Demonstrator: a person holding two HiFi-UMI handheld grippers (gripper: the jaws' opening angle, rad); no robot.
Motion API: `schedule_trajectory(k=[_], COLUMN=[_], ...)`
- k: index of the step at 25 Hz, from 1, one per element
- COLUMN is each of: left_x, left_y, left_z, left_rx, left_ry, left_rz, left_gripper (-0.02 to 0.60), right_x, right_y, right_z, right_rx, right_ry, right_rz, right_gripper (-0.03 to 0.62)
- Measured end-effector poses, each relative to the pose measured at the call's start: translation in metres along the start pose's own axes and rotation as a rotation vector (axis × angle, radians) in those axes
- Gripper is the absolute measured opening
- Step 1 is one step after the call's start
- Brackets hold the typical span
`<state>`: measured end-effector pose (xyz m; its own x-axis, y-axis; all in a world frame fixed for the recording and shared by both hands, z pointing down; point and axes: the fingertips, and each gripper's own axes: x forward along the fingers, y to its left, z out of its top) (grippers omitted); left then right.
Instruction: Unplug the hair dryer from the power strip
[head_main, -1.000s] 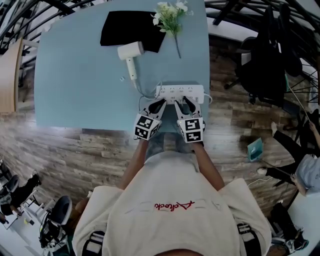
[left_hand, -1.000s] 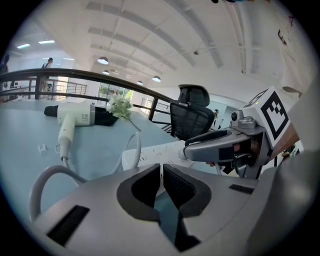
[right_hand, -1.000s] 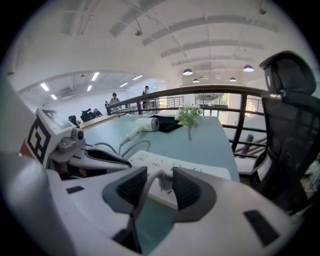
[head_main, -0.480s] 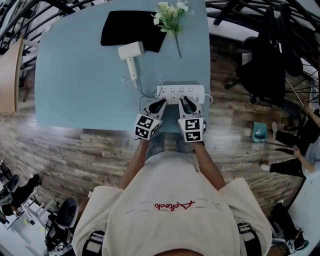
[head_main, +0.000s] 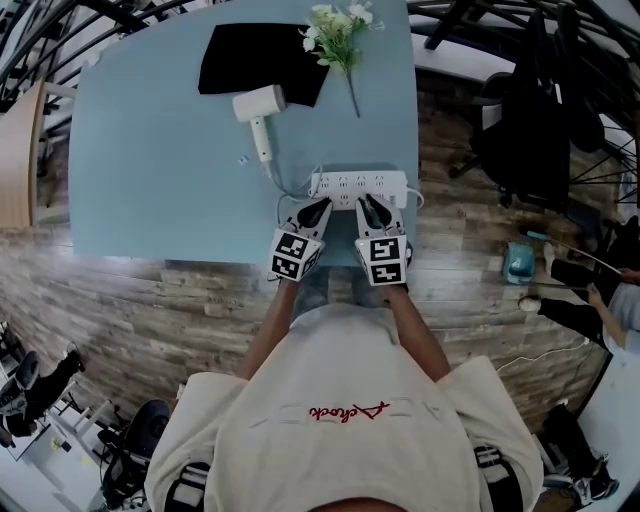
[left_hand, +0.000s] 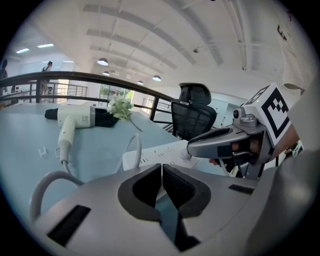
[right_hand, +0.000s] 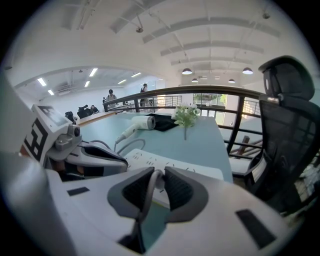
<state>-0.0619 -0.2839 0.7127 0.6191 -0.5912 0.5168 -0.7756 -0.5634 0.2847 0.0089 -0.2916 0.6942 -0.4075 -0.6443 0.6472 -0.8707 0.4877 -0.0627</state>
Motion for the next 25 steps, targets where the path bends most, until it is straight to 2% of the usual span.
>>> schedule_trajectory(k=[8, 14, 19, 25], left_x=[0.002, 0.002, 0.003, 0.0], left_y=[0.0, 0.002, 0.001, -0.006], left_z=[0.0, 0.001, 0.003, 0.016], left_rx=[0.014, 0.014, 0.013, 0.014], left_ry=[0.013, 0.011, 0.014, -0.026], left_rz=[0.014, 0.028, 0.021, 0.02], left_gripper=[0.012, 0.011, 0.012, 0.012], right_x=[-0.003, -0.013, -0.015, -0.022], right_y=[-0.001, 0.006, -0.001, -0.008], right_z=[0.001, 0.04, 0.033, 0.035], right_rx=[-0.001, -0.053, -0.028, -0.018], right_ry=[0.006, -0.092, -0.078, -0.098], right_rz=[0.004, 0.026, 0.023, 0.024], right_gripper=[0.072, 0.072, 0.072, 0.072])
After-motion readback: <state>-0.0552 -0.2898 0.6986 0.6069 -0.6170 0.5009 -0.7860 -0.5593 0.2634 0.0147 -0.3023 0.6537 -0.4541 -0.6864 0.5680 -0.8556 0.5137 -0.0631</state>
